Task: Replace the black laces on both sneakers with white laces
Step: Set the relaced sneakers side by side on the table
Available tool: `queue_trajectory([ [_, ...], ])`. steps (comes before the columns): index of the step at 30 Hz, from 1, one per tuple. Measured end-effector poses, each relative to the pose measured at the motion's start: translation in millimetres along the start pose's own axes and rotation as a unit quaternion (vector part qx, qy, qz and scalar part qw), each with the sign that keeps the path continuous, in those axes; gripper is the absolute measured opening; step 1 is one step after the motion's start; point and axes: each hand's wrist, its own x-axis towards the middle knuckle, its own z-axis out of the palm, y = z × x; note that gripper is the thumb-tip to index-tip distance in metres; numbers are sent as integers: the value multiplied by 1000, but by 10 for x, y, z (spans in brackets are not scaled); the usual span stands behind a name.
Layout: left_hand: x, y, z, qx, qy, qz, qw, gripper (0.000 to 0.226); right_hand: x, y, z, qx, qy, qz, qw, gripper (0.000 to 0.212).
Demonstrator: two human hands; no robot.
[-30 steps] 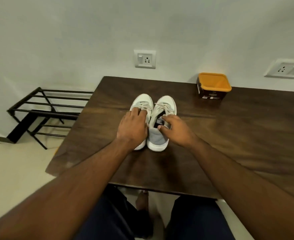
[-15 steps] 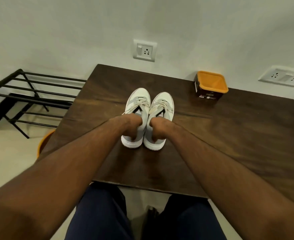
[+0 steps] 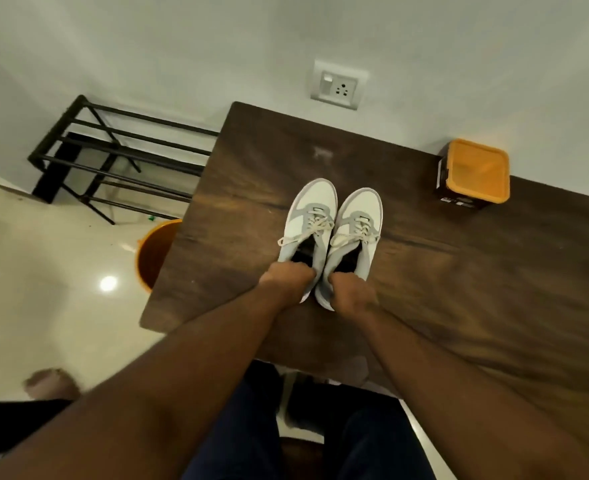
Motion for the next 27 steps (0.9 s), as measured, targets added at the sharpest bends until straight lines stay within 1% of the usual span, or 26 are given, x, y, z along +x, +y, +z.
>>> queue_trajectory([
  [3,-347,38,-66,-23,-4,-17,1000,35,-241,-141,-168,28,-37,13,999,26],
  [6,-800,-9,-102,-35,-10,-33,999,37,-525,-391,-294,30,-80,-1,996,25],
  [11,-1417,-315,-76,-53,-18,-66,996,37,-822,-906,-333,18,-112,-50,992,27],
  [13,-1664,-544,-92,-72,-24,-85,994,36,-871,-1234,-376,3,-121,-66,990,30],
  [18,-2114,-1380,-222,-114,-18,-107,988,35,-790,-2215,-460,-18,-144,-80,986,34],
  [20,-2272,-1821,-347,-104,-27,-95,990,34,-719,-2669,-499,-10,-151,-68,986,37],
  [24,-2462,-2740,-691,-87,-28,-76,993,38,-502,-3524,-579,12,-144,-57,988,35],
  [27,-2544,-3262,-977,-77,-30,-86,993,42,-328,-4034,-639,34,-135,-52,989,38],
])
